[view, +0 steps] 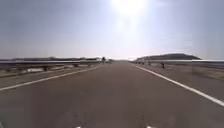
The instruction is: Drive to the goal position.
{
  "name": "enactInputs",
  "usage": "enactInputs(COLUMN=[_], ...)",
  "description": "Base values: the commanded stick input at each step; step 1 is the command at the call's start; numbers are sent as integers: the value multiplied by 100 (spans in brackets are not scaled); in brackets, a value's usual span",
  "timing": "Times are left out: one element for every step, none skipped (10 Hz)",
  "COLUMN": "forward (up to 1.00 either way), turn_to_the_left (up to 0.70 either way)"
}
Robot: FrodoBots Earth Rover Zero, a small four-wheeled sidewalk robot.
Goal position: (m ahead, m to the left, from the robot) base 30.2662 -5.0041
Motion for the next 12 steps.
enactInputs(forward=[70, 70, 70, 70, 70, 70, 70, 70, 70, 70, 70, 70], turn_to_the_left=[0, 0, 0, 0, 0, 0, 0, 0, 0, 0, 0, 0])
